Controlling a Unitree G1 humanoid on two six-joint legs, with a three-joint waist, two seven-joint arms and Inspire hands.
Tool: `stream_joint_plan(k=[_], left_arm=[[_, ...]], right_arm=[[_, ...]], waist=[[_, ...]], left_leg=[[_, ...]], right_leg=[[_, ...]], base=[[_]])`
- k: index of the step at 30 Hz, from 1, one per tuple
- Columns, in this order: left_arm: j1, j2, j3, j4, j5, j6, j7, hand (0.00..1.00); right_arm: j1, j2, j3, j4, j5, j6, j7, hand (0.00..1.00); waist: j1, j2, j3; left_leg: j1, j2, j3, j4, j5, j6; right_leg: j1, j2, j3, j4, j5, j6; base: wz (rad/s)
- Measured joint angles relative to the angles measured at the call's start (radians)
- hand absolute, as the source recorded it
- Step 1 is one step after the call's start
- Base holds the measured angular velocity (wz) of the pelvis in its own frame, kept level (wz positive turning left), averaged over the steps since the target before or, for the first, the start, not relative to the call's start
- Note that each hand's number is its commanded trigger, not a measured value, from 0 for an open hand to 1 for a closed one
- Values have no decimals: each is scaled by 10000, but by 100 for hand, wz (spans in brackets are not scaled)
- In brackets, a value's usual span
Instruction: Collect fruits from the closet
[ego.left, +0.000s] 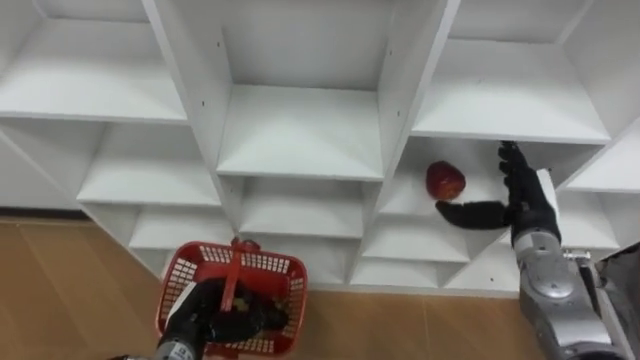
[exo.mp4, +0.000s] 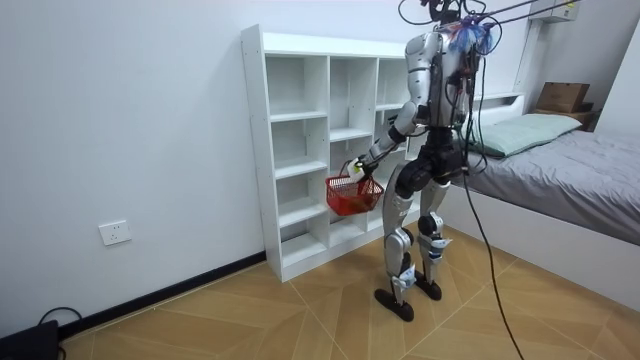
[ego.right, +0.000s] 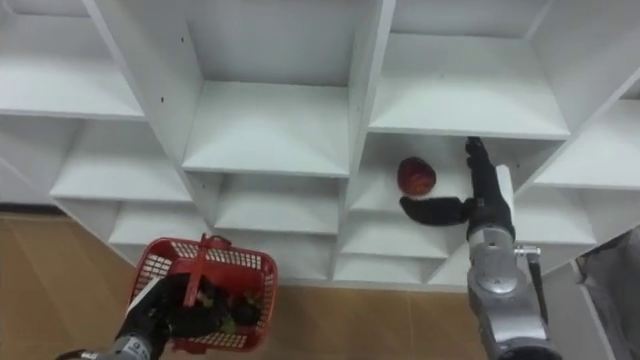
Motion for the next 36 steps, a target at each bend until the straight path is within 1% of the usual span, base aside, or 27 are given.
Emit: stream_joint_plan(k=[2,4,6,10,14,15,16,18,21,22,29,36], left_arm=[[-15,-1,2,40,-12,30,7,100],[-248,-3,-8,416,-32,73,45,100],[-390,-3,-26,523,-38,135,74,100],[-654,-16,-63,596,13,145,96,100],[-669,-21,-92,595,7,200,31,100],[-675,-19,-140,595,18,219,30,100],[-703,-21,-196,596,30,232,28,100],[-761,-39,-206,596,35,292,26,100],[-948,-46,-205,597,72,358,30,100],[-1020,-72,-205,596,109,359,34,100],[-1075,-252,-249,597,200,421,34,100],[-1286,-267,-622,1098,392,466,69,100]], right_arm=[[-261,-112,0,256,2,4,-23,0],[-639,-119,23,613,9,2,-121,0],[-916,-116,45,971,55,2,-144,0],[-1448,-125,94,1775,-82,4,-204,0],[-1564,-124,91,1826,-286,72,-375,0],[-1565,-125,85,1846,-395,96,-463,0],[-1576,-123,84,1847,-453,107,-533,0],[-1624,-119,82,1847,-530,165,-580,0],[-1821,-125,48,1848,-611,165,-768,0],[-1935,-128,-13,1859,-609,165,-796,0],[-2398,-142,-7,1867,-610,166,-870,0],[-2587,-219,4,1873,-742,172,-1057,0]], waist=[[74,-6,1],[115,-9,2],[137,-6,5],[284,-19,17],[294,-34,29],[282,-54,43],[308,-67,69],[325,-92,93],[323,-110,192],[324,-119,209],[386,-114,222],[583,-90,238]], left_leg=[[-112,1,-3,29,0,0],[-346,2,-46,114,1,0],[-530,2,-59,177,1,0],[-1011,1,-58,306,3,3],[-1502,-2,-112,422,19,25],[-1610,-1,-133,469,19,26],[-1687,-4,-190,468,19,26],[-1788,-3,-192,468,20,26],[-1953,1,-184,485,20,26],[-2054,0,-165,496,26,33],[-2442,0,36,530,46,56],[-2525,0,49,480,50,58]], right_leg=[[-104,1,8,28,5,-3],[-293,2,6,82,9,-9],[-447,-1,-18,108,12,-12],[-916,-14,-6,211,16,-18],[-1340,-44,-82,341,31,-28],[-1431,-46,-94,359,34,-30],[-1502,-47,-104,367,39,-32],[-1613,-47,-104,379,42,-36],[-1803,-46,-98,435,50,-47],[-1940,-57,-86,488,52,-51],[-2457,-88,38,655,56,-57],[-2590,-94,49,663,56,-58]], base=[[0],[2],[6],[0],[5],[6],[4],[0],[0],[0],[-5],[-2]])
